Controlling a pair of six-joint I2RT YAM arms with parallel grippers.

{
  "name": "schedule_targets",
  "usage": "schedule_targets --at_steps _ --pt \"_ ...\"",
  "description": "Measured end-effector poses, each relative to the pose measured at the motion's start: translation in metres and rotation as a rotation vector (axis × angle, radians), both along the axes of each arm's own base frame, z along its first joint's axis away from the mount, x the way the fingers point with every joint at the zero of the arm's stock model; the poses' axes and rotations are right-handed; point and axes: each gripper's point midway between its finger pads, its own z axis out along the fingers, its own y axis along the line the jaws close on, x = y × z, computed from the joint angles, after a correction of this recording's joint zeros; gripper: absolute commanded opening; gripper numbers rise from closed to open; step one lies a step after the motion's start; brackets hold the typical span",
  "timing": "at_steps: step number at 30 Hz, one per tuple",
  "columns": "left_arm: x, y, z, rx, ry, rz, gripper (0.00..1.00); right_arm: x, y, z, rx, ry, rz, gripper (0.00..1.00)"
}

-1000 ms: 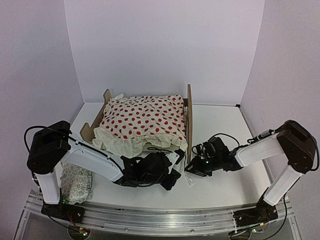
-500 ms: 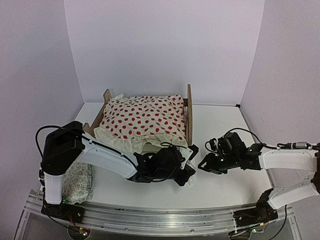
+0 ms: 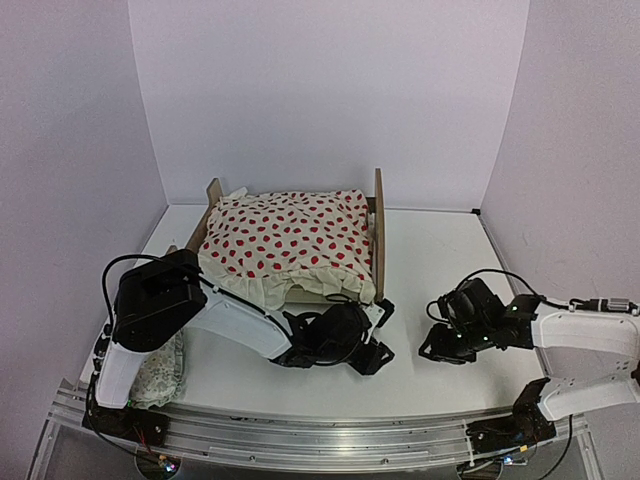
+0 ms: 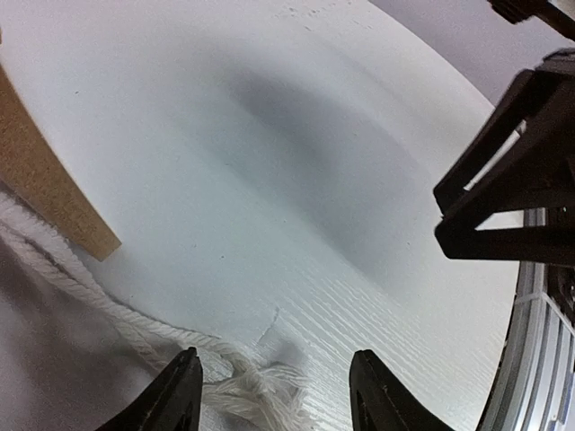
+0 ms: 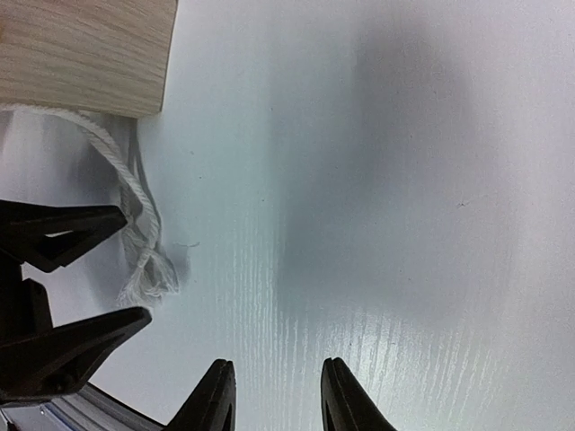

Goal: Set up the pet bed
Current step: Cross the right ropes of the mattress closest to the robot.

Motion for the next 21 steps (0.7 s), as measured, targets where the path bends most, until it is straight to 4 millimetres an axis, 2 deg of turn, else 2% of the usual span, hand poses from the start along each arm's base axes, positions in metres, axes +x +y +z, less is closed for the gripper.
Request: schedule_targets --at_steps 3,8,12,17,19,21 --pt "-0.003 0.001 0.006 -0.029 -0.003 -0.021 0.69 0.000 0.000 -0.003 -0.013 0.013 0.002 0.34" --pt "-0.013 0.014 0.022 -0.067 -0.009 -0.061 0.66 0.005 0.004 0.002 -0.010 0.004 0.009 0.34" --pt "-0.014 0.036 0.062 -0.115 -0.044 -0.056 0.66 0.009 0.012 0.007 0.000 0.001 0.028 0.35" --pt "0.001 0.071 0.128 -0.179 -0.161 -0.001 0.67 0.018 0.033 0.009 0.033 0.021 0.060 0.35" --pt "0.007 0.083 0.141 -0.184 -0.189 0.027 0.66 0.020 0.043 0.009 0.039 0.025 0.079 0.35" --pt "0.012 0.097 0.142 -0.171 -0.205 0.058 0.66 0.022 0.056 0.009 0.037 0.029 0.106 0.33"
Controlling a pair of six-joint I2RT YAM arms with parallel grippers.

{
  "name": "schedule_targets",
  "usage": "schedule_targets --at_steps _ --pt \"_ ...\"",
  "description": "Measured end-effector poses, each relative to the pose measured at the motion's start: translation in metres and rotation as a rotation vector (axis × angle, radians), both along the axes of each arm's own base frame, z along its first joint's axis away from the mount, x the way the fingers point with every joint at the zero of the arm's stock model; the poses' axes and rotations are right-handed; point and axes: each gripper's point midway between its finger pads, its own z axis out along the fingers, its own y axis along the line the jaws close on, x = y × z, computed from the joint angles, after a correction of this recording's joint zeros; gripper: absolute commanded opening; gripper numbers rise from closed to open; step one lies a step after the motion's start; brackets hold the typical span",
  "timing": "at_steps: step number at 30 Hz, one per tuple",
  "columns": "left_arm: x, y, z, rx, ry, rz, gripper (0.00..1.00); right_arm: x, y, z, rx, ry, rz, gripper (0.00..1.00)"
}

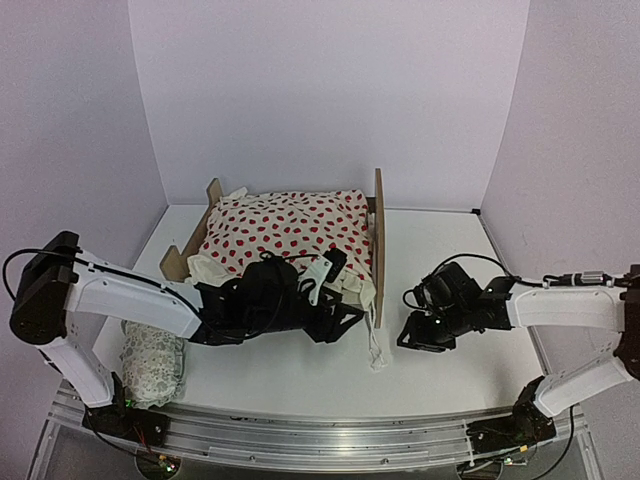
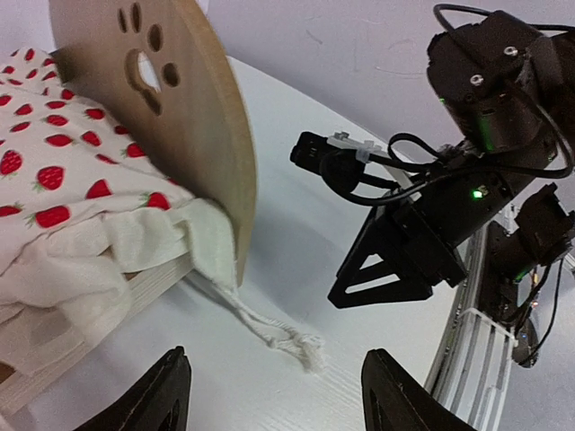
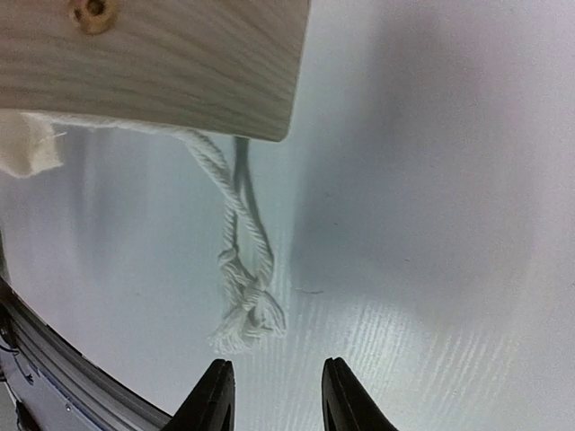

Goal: Set up the pet bed
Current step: Cross the right ropes of the mattress closest to the robot.

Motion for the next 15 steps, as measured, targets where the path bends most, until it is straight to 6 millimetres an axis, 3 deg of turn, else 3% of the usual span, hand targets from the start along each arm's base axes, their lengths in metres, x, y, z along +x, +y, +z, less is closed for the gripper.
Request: schedule_targets --at_steps 7,15 --pt "0.003 0.036 -0.048 0.128 0.038 0.084 0.64 0.008 0.048 0.004 -0.017 -0.024 0.059 0.31" --pt "0.002 0.050 -0.052 0.150 0.019 0.102 0.58 0.015 0.041 -0.008 -0.111 -0.042 0.026 0.31"
